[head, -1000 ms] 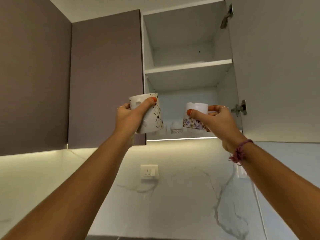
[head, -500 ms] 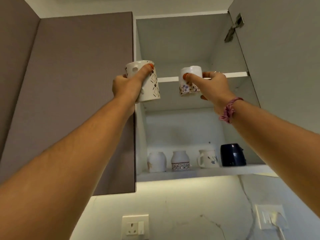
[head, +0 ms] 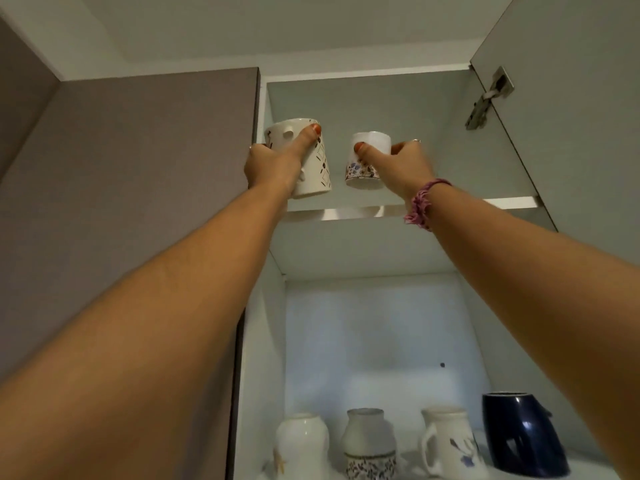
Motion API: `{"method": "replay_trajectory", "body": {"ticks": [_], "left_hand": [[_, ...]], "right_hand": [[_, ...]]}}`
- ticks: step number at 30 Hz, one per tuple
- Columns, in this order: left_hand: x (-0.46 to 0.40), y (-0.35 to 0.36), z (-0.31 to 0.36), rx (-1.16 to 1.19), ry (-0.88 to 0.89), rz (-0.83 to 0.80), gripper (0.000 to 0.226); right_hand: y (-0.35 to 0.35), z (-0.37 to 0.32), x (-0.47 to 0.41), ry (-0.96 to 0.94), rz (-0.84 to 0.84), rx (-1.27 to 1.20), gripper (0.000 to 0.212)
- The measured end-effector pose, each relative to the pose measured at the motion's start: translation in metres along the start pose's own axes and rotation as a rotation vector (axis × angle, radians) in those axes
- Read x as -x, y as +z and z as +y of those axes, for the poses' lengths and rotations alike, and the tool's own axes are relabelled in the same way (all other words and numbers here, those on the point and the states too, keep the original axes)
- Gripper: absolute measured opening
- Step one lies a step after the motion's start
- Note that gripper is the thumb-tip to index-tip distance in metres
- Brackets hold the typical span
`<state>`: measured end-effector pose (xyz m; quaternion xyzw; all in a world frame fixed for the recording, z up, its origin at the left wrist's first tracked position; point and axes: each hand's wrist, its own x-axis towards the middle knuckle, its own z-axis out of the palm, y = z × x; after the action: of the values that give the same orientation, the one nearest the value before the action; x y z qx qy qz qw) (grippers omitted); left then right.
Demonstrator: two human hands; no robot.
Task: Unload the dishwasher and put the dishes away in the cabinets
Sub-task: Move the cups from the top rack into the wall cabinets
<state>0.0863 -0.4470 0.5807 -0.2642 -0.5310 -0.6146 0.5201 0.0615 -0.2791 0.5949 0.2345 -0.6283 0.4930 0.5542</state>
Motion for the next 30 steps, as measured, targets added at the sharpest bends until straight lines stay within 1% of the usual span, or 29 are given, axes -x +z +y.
{"method": "replay_trajectory", "body": {"ticks": [2,3,8,10,12,15,19,22,27,30], "left_hand": [[-0.006,0.008,-0.008,-0.062,0.005,-0.016,0.076],[-0.008,0.01,-0.013,-0.089,-0.001,-0.018,0.076],[-0.023,0.02,-0.036,-0.183,-0.018,-0.011,0.079],[-0.03,0.021,-0.041,-0.217,-0.012,-0.011,0.078],[-0.038,0.021,-0.046,-0.25,-0.01,-0.014,0.076],[-0.042,0.018,-0.042,-0.272,-0.036,-0.058,0.073],[-0.05,0.017,-0.046,-0.357,-0.058,-0.096,0.073],[-0.054,0.019,-0.047,-0.436,-0.057,-0.109,0.073],[-0.053,0.021,-0.048,-0.594,-0.049,-0.137,0.074],[-0.046,0.022,-0.051,-0.75,0.031,-0.138,0.07]], "right_hand": [[0.005,0.009,-0.01,0.028,-0.037,0.051,0.077],[0.007,0.013,-0.013,0.042,-0.055,0.076,0.078],[0.014,0.04,-0.028,0.06,-0.118,0.261,0.072],[0.019,0.045,-0.029,0.025,-0.148,0.404,0.063],[0.024,0.049,-0.03,0.005,-0.144,0.514,0.056],[0.027,0.043,-0.029,-0.035,-0.111,0.624,0.056],[0.029,0.046,-0.032,-0.039,-0.138,0.671,0.054],[0.025,0.044,-0.025,-0.049,-0.115,0.693,0.056],[0.023,0.045,-0.011,-0.082,-0.039,0.81,0.059],[0.022,0.049,-0.005,-0.158,0.059,0.724,0.057]]}}
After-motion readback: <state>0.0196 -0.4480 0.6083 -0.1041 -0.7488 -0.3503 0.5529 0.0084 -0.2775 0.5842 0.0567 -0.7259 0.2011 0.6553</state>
